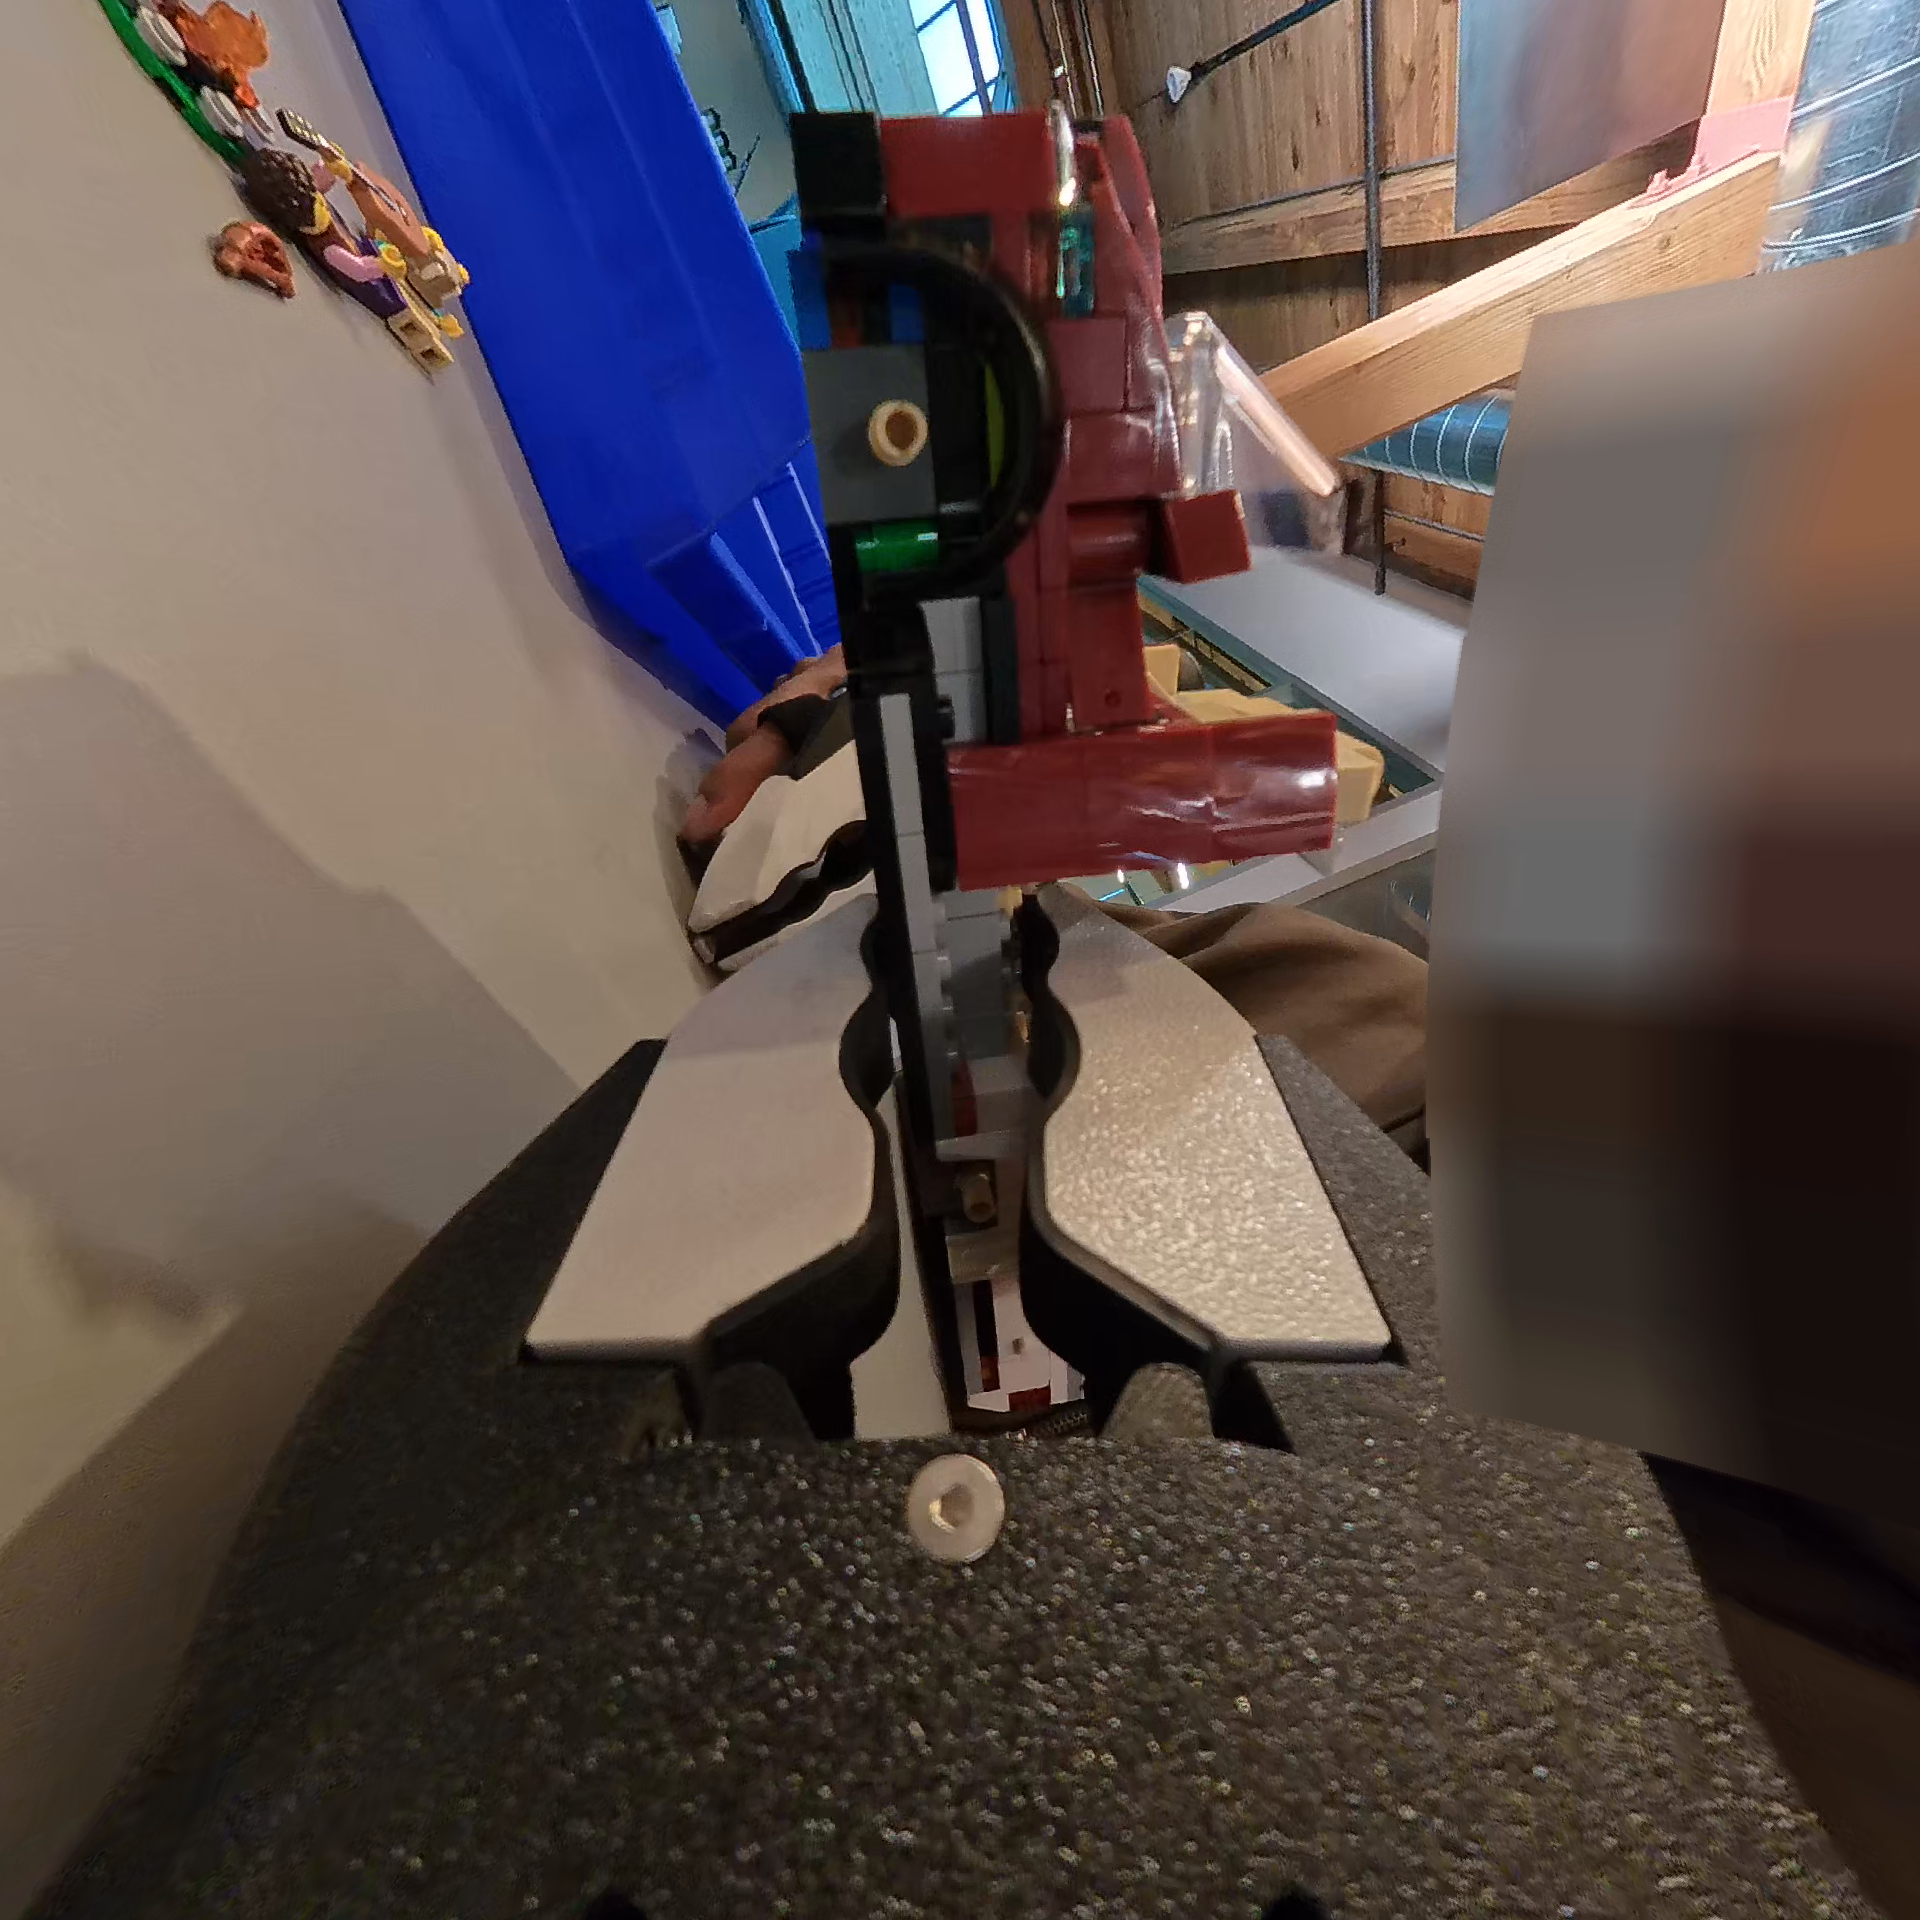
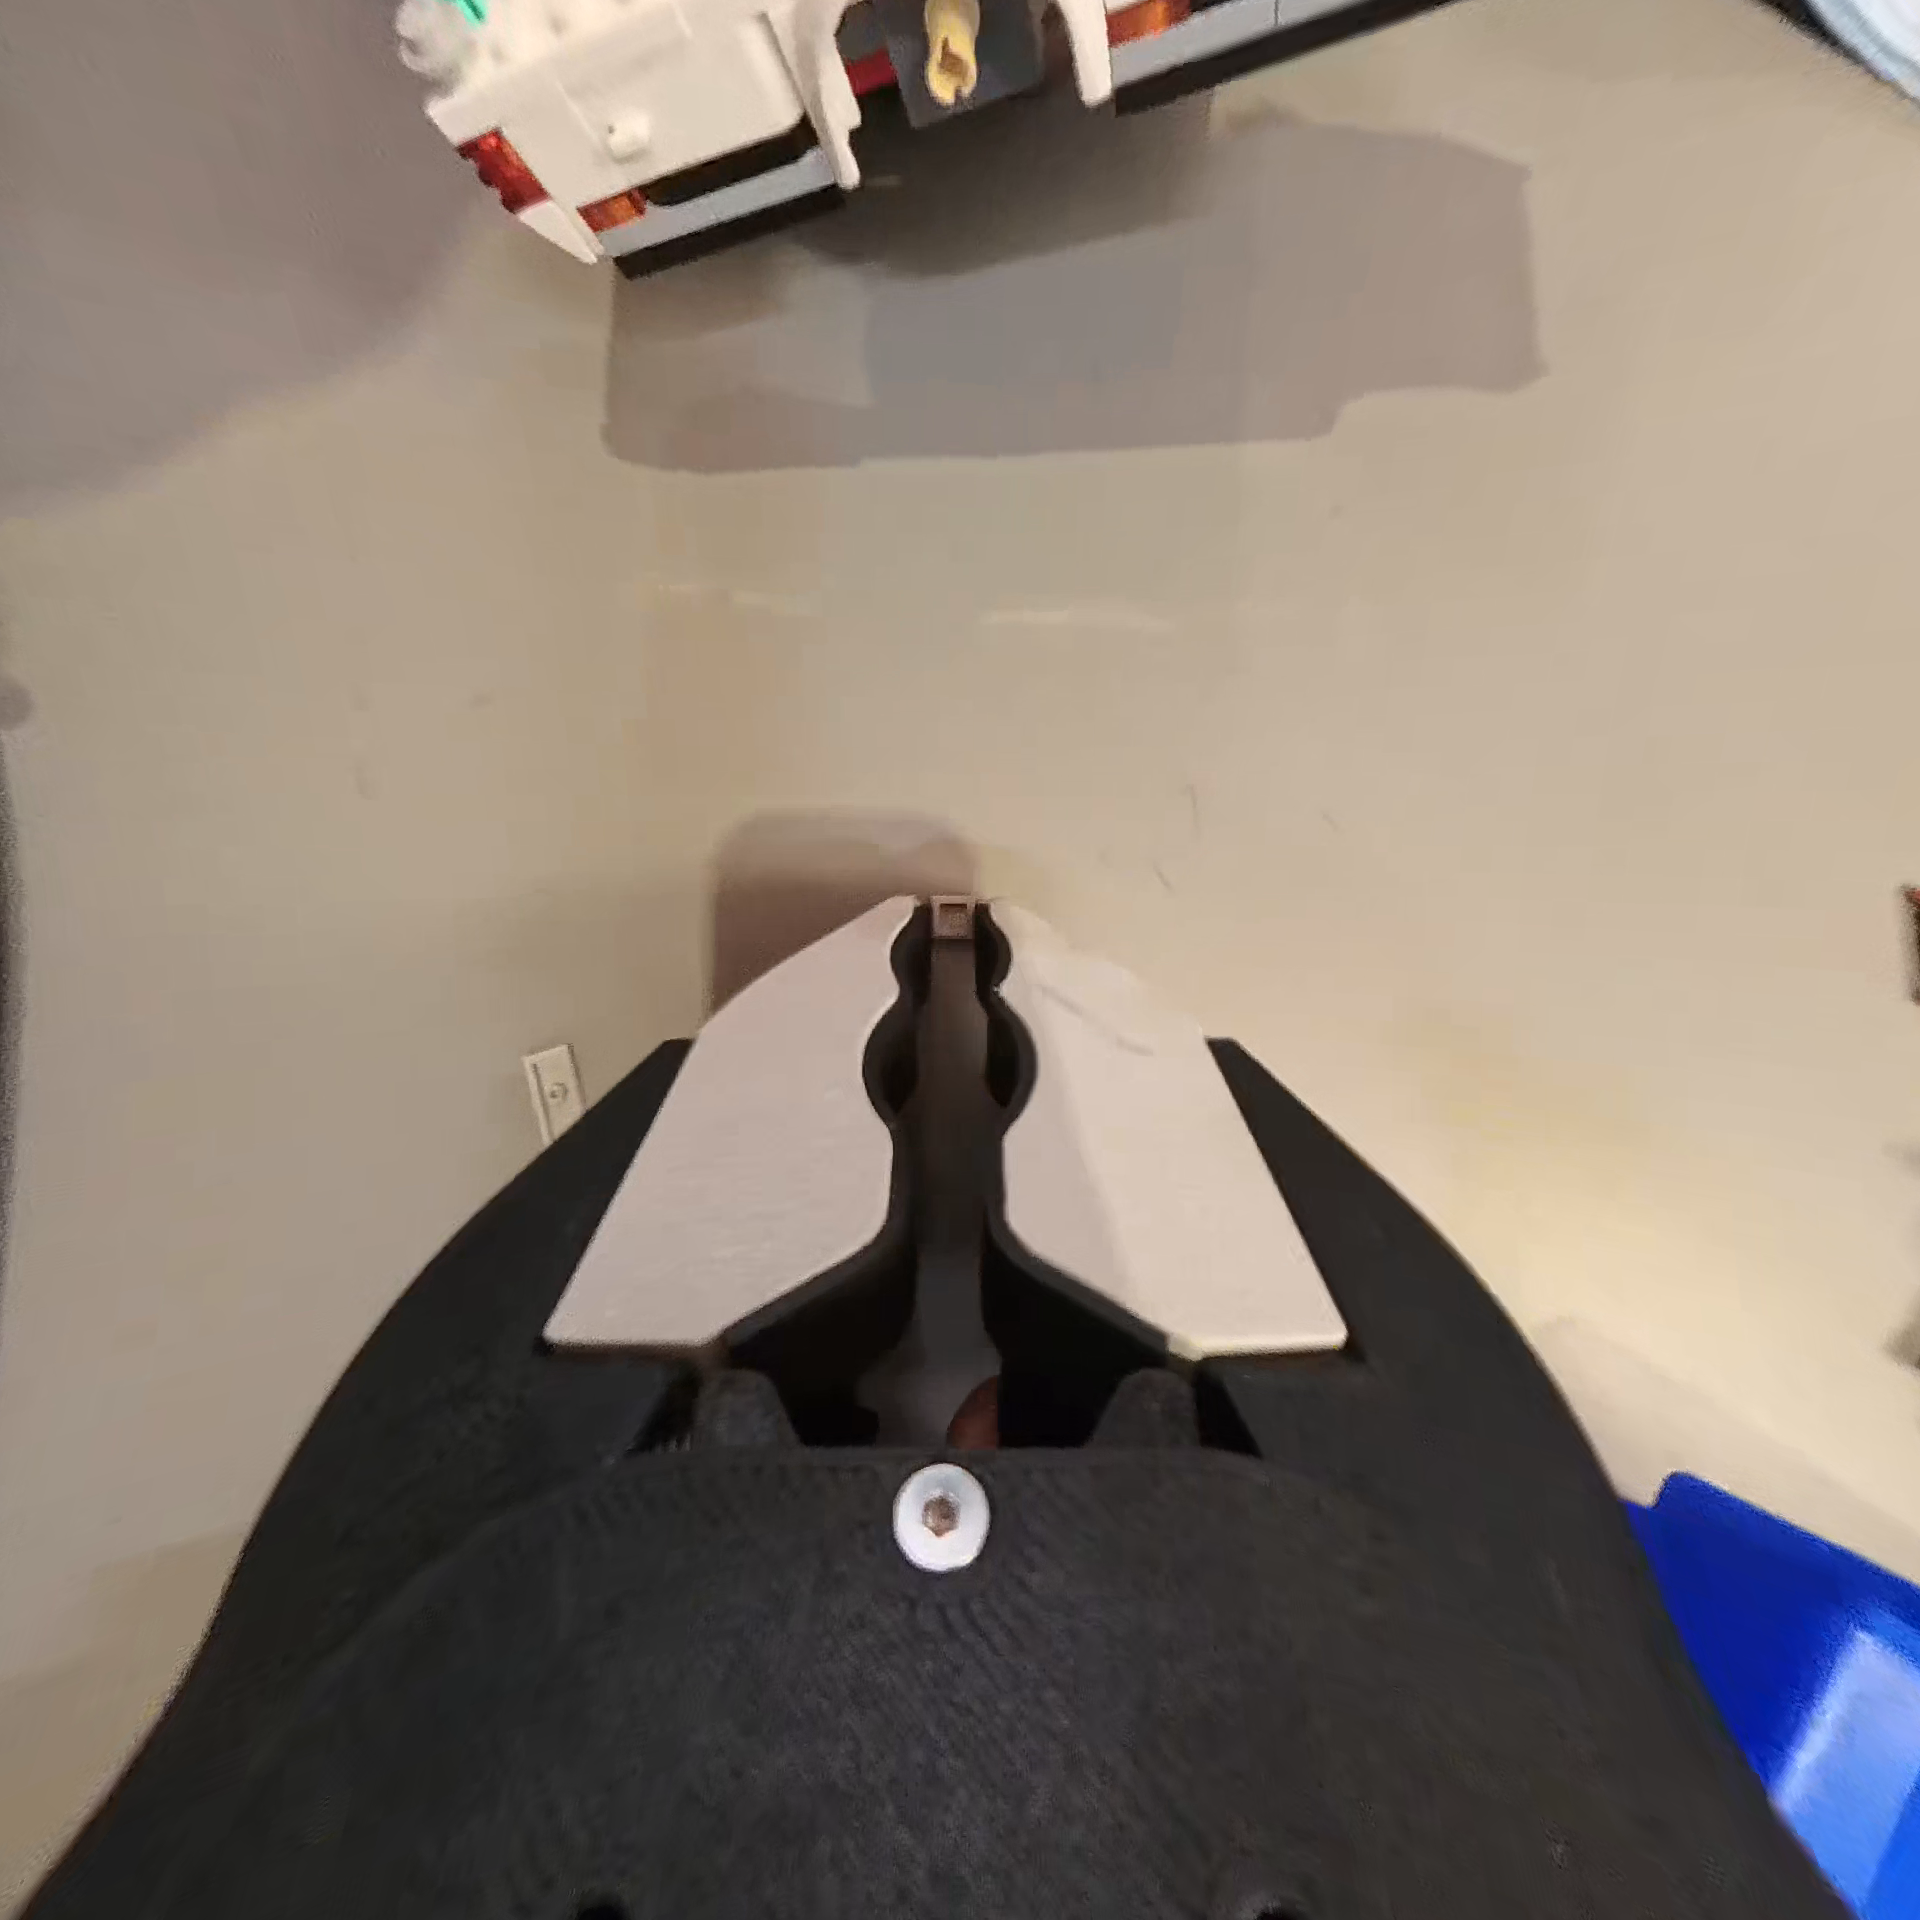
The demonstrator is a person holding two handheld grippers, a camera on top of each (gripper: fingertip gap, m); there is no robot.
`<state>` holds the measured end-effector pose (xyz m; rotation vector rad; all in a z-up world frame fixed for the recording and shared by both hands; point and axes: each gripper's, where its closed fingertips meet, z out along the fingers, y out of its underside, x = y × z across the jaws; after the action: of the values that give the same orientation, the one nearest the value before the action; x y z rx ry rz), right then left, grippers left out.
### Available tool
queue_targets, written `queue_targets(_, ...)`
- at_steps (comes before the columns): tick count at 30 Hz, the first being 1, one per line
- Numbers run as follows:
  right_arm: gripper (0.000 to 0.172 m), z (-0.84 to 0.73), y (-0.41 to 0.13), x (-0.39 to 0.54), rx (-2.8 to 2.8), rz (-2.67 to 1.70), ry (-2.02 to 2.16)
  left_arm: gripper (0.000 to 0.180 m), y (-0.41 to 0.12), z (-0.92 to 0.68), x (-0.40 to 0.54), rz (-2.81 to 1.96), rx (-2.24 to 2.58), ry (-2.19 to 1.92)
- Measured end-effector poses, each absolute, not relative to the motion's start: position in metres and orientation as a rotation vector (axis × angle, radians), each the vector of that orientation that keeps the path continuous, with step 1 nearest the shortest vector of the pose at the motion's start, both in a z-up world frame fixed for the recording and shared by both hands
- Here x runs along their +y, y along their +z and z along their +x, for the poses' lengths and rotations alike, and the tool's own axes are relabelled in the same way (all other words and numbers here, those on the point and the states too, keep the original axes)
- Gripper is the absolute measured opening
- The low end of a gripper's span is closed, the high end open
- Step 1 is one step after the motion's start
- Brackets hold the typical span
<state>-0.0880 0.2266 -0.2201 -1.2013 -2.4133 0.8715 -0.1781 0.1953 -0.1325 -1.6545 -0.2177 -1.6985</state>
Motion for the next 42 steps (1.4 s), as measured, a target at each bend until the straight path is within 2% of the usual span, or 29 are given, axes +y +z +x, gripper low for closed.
queue_targets(8,0.009,-0.132,-0.177,0.241,-2.171,-0.971,0.859,0.022,-0.144,-0.187,0.199,-1.788,-0.187,-1.503)
queue_targets(19,0.02,-0.136,-0.196,0.243,-2.236,-1.028,0.884,0.022,-0.147,-0.205,0.202,-1.793,-0.231,-1.44)
queue_targets(42,0.015,-0.155,-0.211,0.242,-2.263,-1.205,0.967,0.022,-0.149,-0.203,0.202,-1.807,-0.223,-1.431)
